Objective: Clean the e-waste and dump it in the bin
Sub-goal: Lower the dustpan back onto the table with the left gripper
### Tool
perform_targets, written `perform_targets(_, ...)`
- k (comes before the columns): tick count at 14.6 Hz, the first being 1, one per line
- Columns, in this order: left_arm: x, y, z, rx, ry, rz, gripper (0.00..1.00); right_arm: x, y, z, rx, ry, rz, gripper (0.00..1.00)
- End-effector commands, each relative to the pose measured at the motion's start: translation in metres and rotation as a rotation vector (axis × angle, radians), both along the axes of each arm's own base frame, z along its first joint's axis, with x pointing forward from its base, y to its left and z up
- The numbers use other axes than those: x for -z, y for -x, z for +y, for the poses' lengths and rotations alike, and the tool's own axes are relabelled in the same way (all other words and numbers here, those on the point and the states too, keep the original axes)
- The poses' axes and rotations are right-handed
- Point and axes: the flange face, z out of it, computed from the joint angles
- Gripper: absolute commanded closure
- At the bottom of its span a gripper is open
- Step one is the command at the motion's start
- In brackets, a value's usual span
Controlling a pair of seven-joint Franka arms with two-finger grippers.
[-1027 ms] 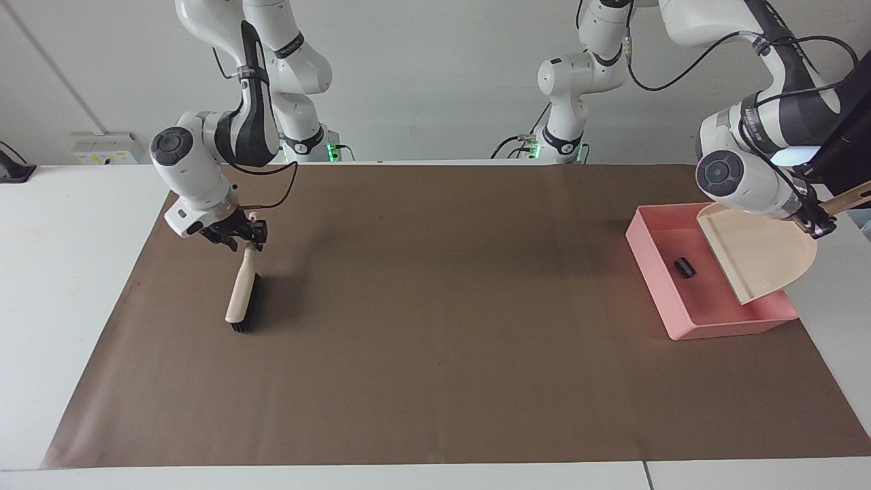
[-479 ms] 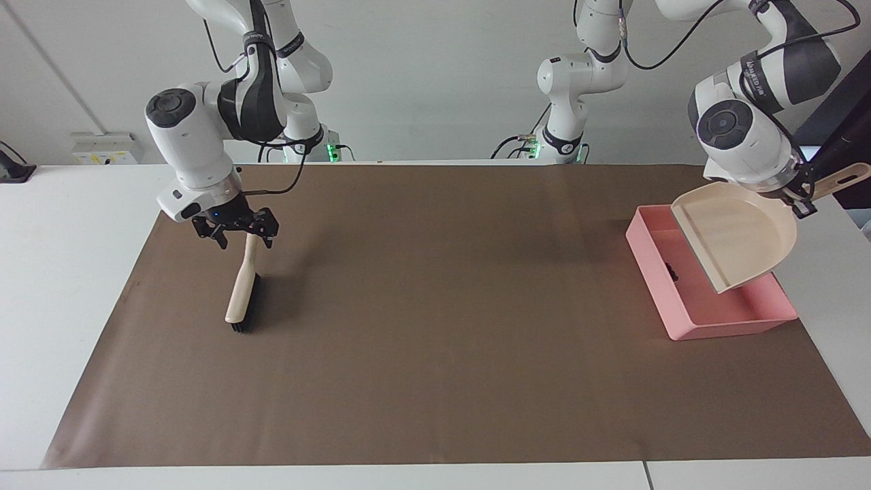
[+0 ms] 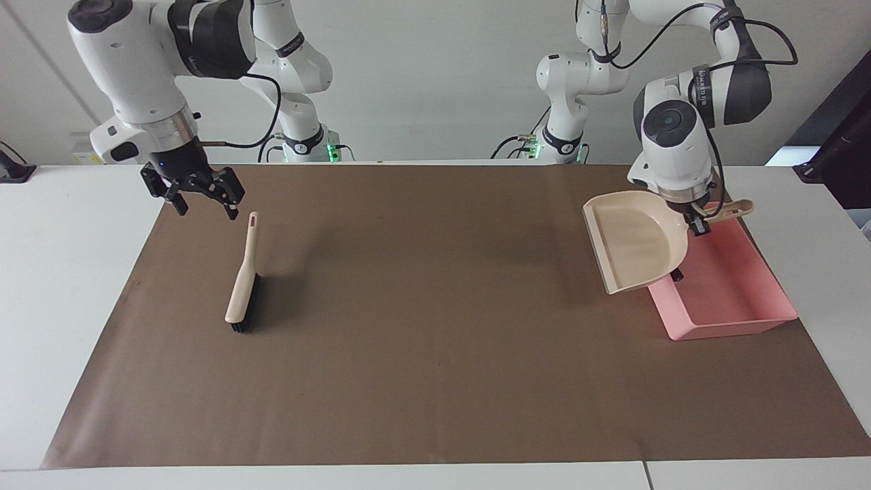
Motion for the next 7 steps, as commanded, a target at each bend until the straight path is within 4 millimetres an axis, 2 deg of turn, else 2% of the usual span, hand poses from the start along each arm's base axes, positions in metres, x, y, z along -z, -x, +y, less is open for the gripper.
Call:
perform_targets(1,0.031,0.018,-0.041,-0.045,0.040,-0.037,1.00,-0.043,0.006,-0.014,0.057,-0.003,0.048,0.01)
perform_targets(2,0.048,0.024,-0.052,-0.056,0.047,-0.055,1.00,-0.050,0.008,-0.016,0.071,-0.001,0.080,0.01)
perform_targets(4,0.073,0.029,-0.061,-0.066,0.067,-0.083,1.00,-0.044,0.019,-0.011,0.131,0.008,0.101,0.01)
perform_targets(5,0.081,0.030,-0.064,-0.057,0.069,-0.075,1.00,-0.043,0.024,-0.005,0.150,0.011,0.099,0.01)
perform_targets(7,0.090,0.026,-0.068,-0.042,0.084,-0.082,1.00,-0.042,0.022,-0.004,0.142,0.009,0.088,0.01)
